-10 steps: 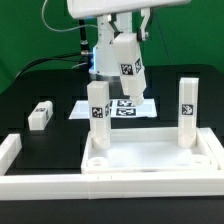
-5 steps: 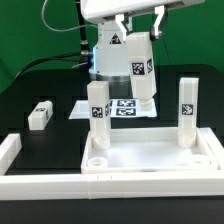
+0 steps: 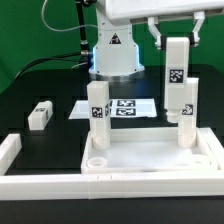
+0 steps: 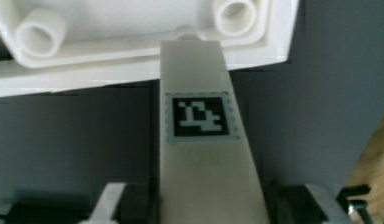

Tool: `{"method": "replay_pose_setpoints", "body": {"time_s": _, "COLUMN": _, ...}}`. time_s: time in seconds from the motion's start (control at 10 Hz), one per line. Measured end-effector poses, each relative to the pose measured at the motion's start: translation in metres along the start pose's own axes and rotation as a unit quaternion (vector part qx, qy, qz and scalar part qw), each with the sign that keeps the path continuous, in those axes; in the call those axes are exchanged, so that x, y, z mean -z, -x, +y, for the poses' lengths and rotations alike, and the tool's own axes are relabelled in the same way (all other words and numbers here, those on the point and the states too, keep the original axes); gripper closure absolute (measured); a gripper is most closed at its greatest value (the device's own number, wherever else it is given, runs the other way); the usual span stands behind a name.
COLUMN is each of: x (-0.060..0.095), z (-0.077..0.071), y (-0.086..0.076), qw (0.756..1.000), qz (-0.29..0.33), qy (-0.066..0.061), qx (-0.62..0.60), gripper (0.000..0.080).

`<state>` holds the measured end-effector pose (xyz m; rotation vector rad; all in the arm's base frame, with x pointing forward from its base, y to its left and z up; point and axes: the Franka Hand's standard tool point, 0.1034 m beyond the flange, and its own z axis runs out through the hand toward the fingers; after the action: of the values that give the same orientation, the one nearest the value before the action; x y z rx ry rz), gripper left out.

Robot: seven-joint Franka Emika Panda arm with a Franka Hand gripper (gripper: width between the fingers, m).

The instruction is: Assemble desk

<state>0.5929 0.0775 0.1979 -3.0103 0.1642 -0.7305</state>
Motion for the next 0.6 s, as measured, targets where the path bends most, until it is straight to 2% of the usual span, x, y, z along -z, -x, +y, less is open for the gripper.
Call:
{"method": "replay_pose_setpoints", "body": {"time_s": 0.4, "x": -0.002, "z": 0.000, "y": 0.001, "qw": 1.000, "qz": -0.002, "qy": -0.003, "qx": -0.010, "gripper": 0.0505}}
{"method": "replay_pose_setpoints", "body": {"time_s": 0.5, "x": -0.005, "z": -0.015, "y": 0.004, "qw": 0.999, "qz": 0.027, "qy": -0.015, "qx": 0.008, "gripper": 0.0505}}
{"method": "replay_pose_setpoints", "body": {"time_s": 0.6, "x": -0.014, "z": -0.034, "y": 0.014, "qw": 0.999, "qz": 0.020, "qy": -0.020, "qx": 0.016, "gripper": 0.0505}}
